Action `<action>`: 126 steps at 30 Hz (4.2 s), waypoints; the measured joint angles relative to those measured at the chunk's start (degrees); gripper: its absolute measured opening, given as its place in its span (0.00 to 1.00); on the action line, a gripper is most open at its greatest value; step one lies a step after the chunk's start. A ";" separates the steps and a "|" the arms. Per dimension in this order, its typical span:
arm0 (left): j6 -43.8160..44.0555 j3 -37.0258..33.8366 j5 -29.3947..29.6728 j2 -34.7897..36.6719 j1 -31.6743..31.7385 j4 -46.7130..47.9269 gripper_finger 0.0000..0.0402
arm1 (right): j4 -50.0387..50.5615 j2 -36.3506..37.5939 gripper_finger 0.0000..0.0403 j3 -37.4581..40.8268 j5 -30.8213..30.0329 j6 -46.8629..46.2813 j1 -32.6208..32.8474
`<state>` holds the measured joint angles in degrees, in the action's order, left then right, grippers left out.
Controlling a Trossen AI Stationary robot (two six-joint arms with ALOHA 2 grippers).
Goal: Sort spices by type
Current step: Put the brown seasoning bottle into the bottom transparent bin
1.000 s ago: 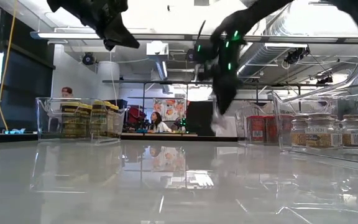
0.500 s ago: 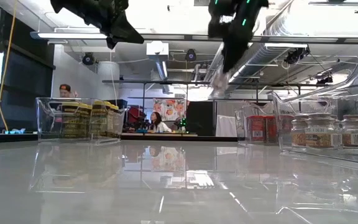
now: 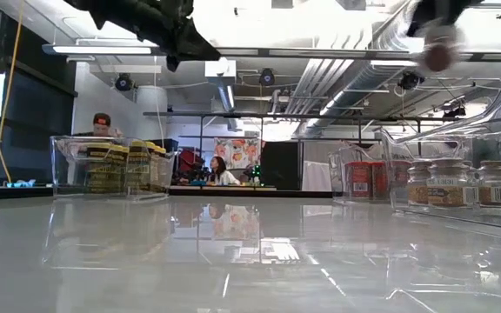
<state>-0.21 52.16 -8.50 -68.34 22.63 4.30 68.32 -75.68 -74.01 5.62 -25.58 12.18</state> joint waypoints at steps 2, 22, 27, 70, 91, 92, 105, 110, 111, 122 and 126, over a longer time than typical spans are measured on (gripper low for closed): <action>0.04 0.00 -0.18 -1.17 -0.09 -1.59 0.00 | 0.01 1.90 0.34 2.93 -2.65 -8.39 5.68; 6.17 0.00 -0.03 -4.15 -0.52 -4.30 0.00 | -5.73 -5.61 0.35 22.37 -13.82 -4.81 11.05; 6.17 0.00 0.10 -4.15 -0.70 -4.19 0.00 | -5.44 -5.59 0.46 23.36 -17.81 -4.04 11.03; 50.80 0.02 12.64 2.72 -50.98 30.04 0.00 | -56.89 -5.55 0.12 15.30 -27.25 12.11 -9.41; 95.19 6.93 -7.02 -17.46 -80.67 38.34 0.00 | -68.71 -5.59 0.00 22.40 -16.87 12.95 -5.39; 95.83 6.93 -6.88 -17.46 -80.88 39.32 0.00 | -68.73 -5.59 0.00 22.40 -17.00 12.62 -5.41; 91.99 4.76 -9.36 -19.72 -83.52 34.97 0.00 | -68.76 -5.59 0.00 22.40 -17.05 10.14 -5.39; 91.03 4.76 -9.61 -22.12 -83.52 34.69 0.00 | -68.75 -5.59 0.00 22.40 -17.06 10.32 -5.43; 91.01 4.81 -9.76 -22.42 -83.50 34.48 0.00 | -68.79 -5.59 0.00 22.40 -17.06 10.45 -5.43; 84.16 5.02 -0.98 -23.43 -79.29 35.03 0.00 | -70.23 -5.59 0.00 22.40 -17.05 10.60 -5.43; 75.01 4.99 6.51 -23.43 -72.54 35.86 0.00 | -71.75 -5.59 0.00 22.40 -16.97 10.61 -5.43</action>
<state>74.80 57.15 -1.99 -91.77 -49.91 40.16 -3.43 -81.28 -51.62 -11.35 -14.97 6.74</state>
